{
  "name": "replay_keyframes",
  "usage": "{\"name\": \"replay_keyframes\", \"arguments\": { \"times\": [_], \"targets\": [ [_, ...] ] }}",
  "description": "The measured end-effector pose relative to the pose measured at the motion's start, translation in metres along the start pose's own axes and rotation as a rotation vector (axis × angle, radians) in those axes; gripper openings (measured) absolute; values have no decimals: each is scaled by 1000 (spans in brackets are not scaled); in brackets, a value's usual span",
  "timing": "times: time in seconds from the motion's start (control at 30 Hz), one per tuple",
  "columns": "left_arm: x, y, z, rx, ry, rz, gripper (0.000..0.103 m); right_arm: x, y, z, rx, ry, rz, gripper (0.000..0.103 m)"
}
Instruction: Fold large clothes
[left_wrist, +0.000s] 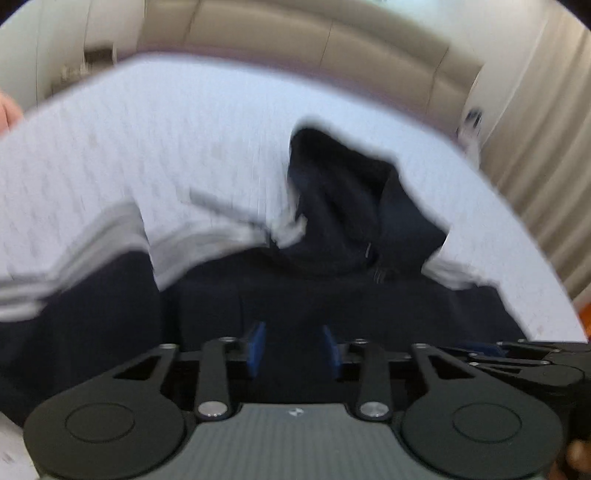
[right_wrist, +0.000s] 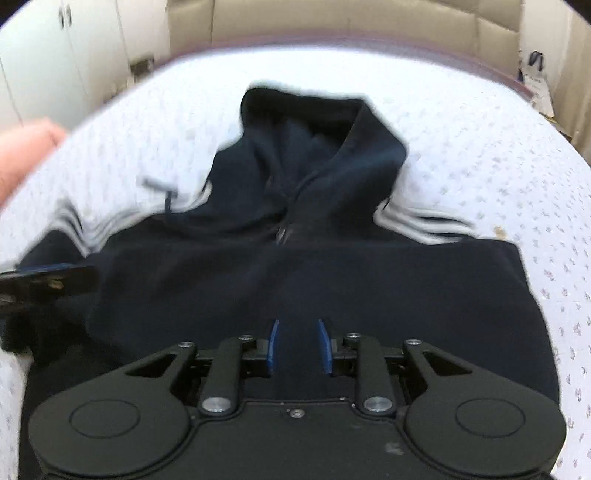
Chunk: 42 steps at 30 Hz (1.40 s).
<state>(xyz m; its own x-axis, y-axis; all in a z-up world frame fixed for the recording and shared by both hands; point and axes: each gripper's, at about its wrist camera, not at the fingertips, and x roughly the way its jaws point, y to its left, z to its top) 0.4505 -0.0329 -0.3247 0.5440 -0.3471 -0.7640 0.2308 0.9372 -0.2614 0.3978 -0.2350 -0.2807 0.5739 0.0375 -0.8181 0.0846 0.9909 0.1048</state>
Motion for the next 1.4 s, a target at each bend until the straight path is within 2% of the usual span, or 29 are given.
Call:
{"name": "replay_keyframes", "arguments": {
  "times": [0.03, 0.07, 0.1, 0.2, 0.23, 0.33, 0.37, 0.4, 0.47, 0.57, 0.63, 0.7, 0.8, 0.93, 1.03, 1.1, 1.13, 1.17, 1.23, 1.27, 1.3, 1.33, 1.37, 1.4],
  "targets": [
    [16, 2, -4, -1, 64, 21, 33, 15, 2, -1, 9, 79, -7, 29],
    [35, 4, -9, 1, 142, 41, 30, 24, 2, -3, 25, 111, -9, 29],
    [41, 4, -13, 10, 142, 53, 29, 25, 1, -2, 26, 104, -15, 29],
    [25, 5, -11, 15, 99, 43, 29, 22, -1, 7, 26, 137, -9, 31],
    [15, 8, -11, 1, 68, 29, 29, 19, -3, 10, 34, 141, 7, 37],
    [-25, 29, -18, -67, -6, -13, 43, -8, -13, 10, 74, 107, 64, 40],
    [-37, 37, -21, -79, -17, -4, 49, -18, -15, 9, 71, 100, 67, 42],
    [-50, 50, -26, -87, -17, 27, 50, -28, -16, 6, 68, 100, 67, 43],
    [-73, 77, -33, -118, -19, 85, 50, -41, -15, -3, 65, 130, 85, 51],
    [-108, 131, -45, -228, -51, 191, 52, -50, -6, -20, 29, 169, 103, 53],
    [-136, 168, -55, -303, -99, 310, 56, -49, 4, -33, 4, 172, 79, 53],
    [-153, 205, -60, -398, -132, 401, 68, -43, 9, -38, 24, 196, 88, 53],
    [-168, 260, -67, -534, -184, 477, 70, -38, 20, -37, 29, 209, 93, 53],
    [-169, 314, -68, -694, -260, 499, 71, -39, 37, -34, -11, 190, 104, 53],
    [-170, 351, -75, -856, -268, 555, 72, -39, 43, -32, -23, 185, 112, 53],
    [-165, 369, -82, -953, -270, 549, 72, -42, 43, -32, -24, 183, 123, 53],
    [-163, 375, -85, -974, -286, 525, 74, -42, 43, -32, -27, 186, 125, 53],
    [-162, 376, -85, -975, -311, 514, 81, -40, 44, -32, -29, 189, 124, 53],
    [-155, 380, -79, -945, -329, 487, 83, -38, 45, -34, -39, 196, 120, 53],
    [-151, 382, -74, -924, -325, 481, 79, -37, 45, -34, -44, 198, 119, 53],
    [-147, 382, -70, -908, -319, 499, 49, -36, 44, -35, -47, 198, 119, 53],
    [-145, 382, -67, -890, -306, 501, 27, -37, 44, -37, -50, 196, 118, 53],
    [-142, 383, -63, -874, -289, 473, 15, -37, 44, -38, -51, 192, 119, 53],
    [-143, 379, -61, -867, -292, 493, 15, -38, 45, -38, -51, 188, 128, 53]
  ]
}}
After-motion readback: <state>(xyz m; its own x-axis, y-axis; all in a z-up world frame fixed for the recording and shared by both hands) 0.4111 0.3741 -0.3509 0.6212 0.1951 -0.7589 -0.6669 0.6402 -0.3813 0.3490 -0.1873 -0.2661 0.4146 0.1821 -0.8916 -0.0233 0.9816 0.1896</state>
